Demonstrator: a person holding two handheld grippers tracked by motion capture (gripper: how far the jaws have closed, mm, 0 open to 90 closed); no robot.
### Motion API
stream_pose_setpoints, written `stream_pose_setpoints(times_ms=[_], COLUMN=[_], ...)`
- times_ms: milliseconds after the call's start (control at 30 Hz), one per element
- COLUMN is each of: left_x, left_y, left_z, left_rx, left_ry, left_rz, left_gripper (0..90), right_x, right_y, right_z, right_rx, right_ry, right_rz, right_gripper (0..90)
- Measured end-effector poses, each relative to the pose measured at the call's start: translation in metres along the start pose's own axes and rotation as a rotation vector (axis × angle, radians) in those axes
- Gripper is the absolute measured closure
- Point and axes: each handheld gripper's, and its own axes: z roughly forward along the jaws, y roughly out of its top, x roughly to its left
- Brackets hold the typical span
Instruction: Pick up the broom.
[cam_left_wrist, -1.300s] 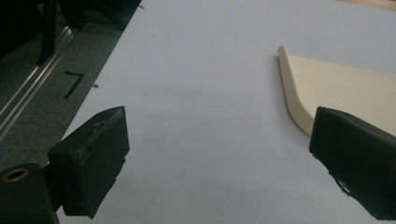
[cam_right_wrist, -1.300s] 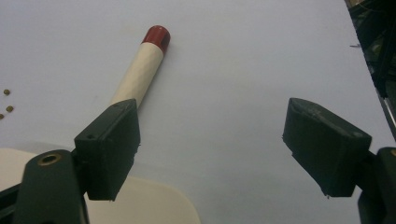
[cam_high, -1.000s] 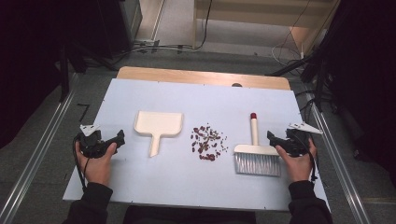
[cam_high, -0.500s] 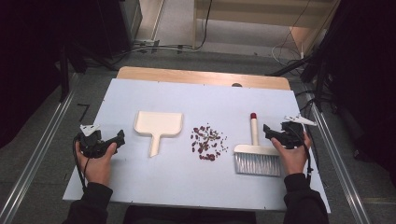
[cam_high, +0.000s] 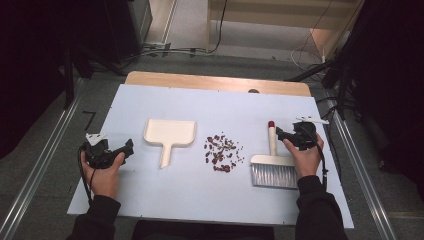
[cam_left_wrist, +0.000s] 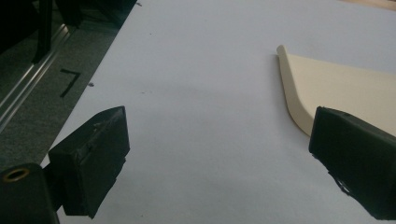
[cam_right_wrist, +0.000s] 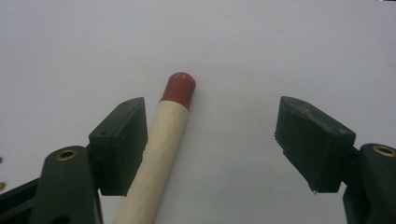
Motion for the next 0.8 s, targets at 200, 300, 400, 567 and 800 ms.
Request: stream_pose_setpoints(times_ms=[200, 300, 400, 567, 800], left_x=[0.001, 0.001, 0.001, 0.001, 0.002], left_y=[0.000, 0.000, 0.000, 0.000, 0.000], left_z=[0.000, 0.000, 0.000, 0.001, 0.002], left_rx=[0.002, 0.002, 0.002, 0.001, 0.004], left_ry=[-0.002, -0.003, -0.004, -0.003, -0.006], left_rz=[-0.003, -0.006, -0.006, -0.009, -0.009], left_gripper=[6.0, 6.0, 6.0, 6.0, 6.0], right_x=[0.007, 0.008, 0.010, 0.011, 0.014], right_y=[0.009, 0.013, 0.016, 0.019, 0.024], right_z=[0.012, 0.019, 0.024, 0.035, 0.047], right_rx=[0.019, 0.031, 0.044, 0.069, 0.088], right_ry=[-0.008, -0.012, -0.015, -0.021, -0.025], right_rz=[-0.004, 0.001, -0.004, 0.003, 0.007], right_gripper=[25.9, 27.0, 28.1, 30.0, 31.6])
